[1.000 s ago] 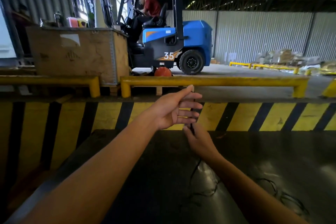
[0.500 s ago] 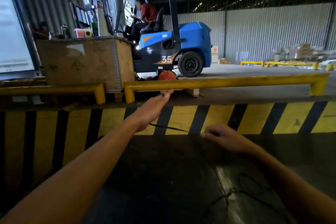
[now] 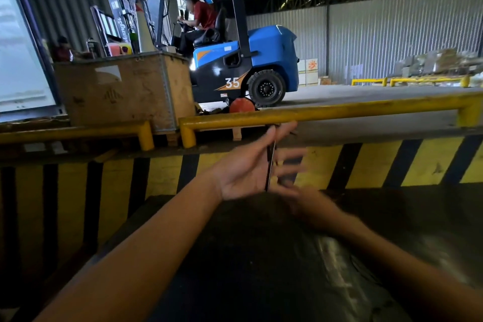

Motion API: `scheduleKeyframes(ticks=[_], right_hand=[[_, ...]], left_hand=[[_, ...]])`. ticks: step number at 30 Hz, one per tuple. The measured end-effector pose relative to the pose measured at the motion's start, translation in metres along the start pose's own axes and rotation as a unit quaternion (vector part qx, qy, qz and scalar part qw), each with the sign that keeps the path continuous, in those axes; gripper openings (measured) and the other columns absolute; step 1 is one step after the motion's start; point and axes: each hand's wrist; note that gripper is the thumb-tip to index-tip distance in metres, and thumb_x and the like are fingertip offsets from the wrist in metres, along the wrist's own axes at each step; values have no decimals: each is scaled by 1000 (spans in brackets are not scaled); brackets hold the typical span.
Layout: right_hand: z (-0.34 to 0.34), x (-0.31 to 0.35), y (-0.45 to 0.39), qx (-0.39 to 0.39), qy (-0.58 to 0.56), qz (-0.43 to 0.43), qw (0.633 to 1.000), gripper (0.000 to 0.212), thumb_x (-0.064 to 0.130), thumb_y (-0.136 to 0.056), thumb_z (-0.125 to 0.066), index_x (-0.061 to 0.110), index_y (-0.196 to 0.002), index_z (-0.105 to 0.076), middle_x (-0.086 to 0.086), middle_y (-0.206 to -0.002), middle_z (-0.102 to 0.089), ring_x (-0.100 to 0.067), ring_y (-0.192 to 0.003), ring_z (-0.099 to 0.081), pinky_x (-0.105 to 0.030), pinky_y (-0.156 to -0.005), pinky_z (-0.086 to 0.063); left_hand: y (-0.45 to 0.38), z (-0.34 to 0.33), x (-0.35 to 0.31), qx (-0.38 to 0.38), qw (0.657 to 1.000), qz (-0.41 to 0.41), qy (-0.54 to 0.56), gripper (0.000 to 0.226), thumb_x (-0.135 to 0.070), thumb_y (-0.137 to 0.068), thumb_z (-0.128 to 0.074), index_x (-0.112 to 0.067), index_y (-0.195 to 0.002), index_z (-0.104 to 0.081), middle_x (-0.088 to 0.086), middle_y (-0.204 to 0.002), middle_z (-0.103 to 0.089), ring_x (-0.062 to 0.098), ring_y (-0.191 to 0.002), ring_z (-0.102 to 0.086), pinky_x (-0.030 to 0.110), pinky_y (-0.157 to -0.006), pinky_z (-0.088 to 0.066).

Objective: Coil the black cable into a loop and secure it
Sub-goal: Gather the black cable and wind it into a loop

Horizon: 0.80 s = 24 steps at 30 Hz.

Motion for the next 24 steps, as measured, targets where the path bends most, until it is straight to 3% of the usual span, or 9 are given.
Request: scheduleKeyframes(ticks=[4, 7, 10, 12, 13, 16, 19, 22, 24], right_hand=[[-22, 38, 29, 109, -33, 59, 992, 23, 37, -96, -37, 25, -114, -45, 3, -89, -60, -5, -71, -57, -25, -68, -49], [10, 30, 29, 147, -19, 60, 987, 22, 35, -96, -39, 26, -111, -51, 9, -90, -58, -2, -78, -58, -21, -72, -48], [58, 9, 26, 113, 33, 53, 992, 18, 29, -94, -44, 22, -105, -58, 8, -94, -57, 1, -84, -52, -16, -76, -40], [88, -1, 23, 45, 37, 48, 997, 16, 28, -92, -48, 21, -98, -61, 7, -92, -59, 0, -85, -52, -15, -75, -38], [98, -6, 21, 7, 30, 47, 998, 15, 29, -91, -50, 21, -94, -63, 7, -89, -60, -1, -84, -54, -17, -73, -39], [111, -13, 14, -73, 2, 35, 997, 15, 31, -89, -53, 20, -88, -64, 8, -81, -60, -9, -80, -57, -24, -68, -40], [90, -15, 12, -90, -8, 10, 996, 12, 25, -92, -49, 28, -83, -57, 3, -83, -60, -19, -83, -58, -28, -69, -44], [38, -9, 17, -18, -17, 5, 1000, 22, 19, -92, -49, 20, -113, -54, -6, -110, -61, -21, -101, -59, -37, -89, -49], [8, 8, 25, 59, -50, 8, 997, 13, 25, -95, -42, 28, -107, -48, 7, -95, -59, -7, -86, -60, -28, -78, -50]], left_hand=[[-19, 12, 1, -150, 984, -52, -75, 44, -49, -97, -29, -46, -141, -31, 6, -157, -24, 27, -145, -19, 68, -104, -22], [-13, 32, 6, -245, 929, -26, -275, 46, -52, -97, -27, -45, -143, -27, 2, -156, -27, 25, -143, -22, 59, -108, -24], [-3, 44, 9, -186, 819, 83, -536, 50, -49, -99, -22, -34, -146, -28, 2, -150, -37, 21, -135, -34, 40, -106, -28], [0, 38, 11, -118, 784, 168, -586, 51, -47, -99, -21, -28, -146, -31, 6, -148, -40, 23, -132, -39, 36, -102, -31], [1, 33, 13, -89, 796, 214, -560, 51, -48, -99, -22, -28, -146, -31, 8, -148, -41, 26, -131, -41, 38, -100, -34], [0, 21, 20, 44, 898, 322, -296, 50, -52, -97, -23, -41, -146, -23, 15, -152, -33, 42, -131, -40, 56, -92, -43], [-1, 7, 16, 152, 952, 235, -120, 46, -54, -97, -20, -47, -141, -29, 10, -145, -43, 40, -128, -44, 55, -85, -51], [-9, -10, 4, 99, 993, 64, 8, 45, -52, -96, -22, -44, -137, -38, 8, -138, -50, 33, -125, -50, 58, -89, -48], [-16, -15, 2, -9, 999, -11, 33, 46, -50, -98, -22, -42, -141, -32, 10, -150, -37, 34, -134, -39, 63, -96, -39]])
Point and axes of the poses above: each hand's wrist, its own y-axis away from the middle knuckle, its own z-axis out of the back of the hand, x = y × z
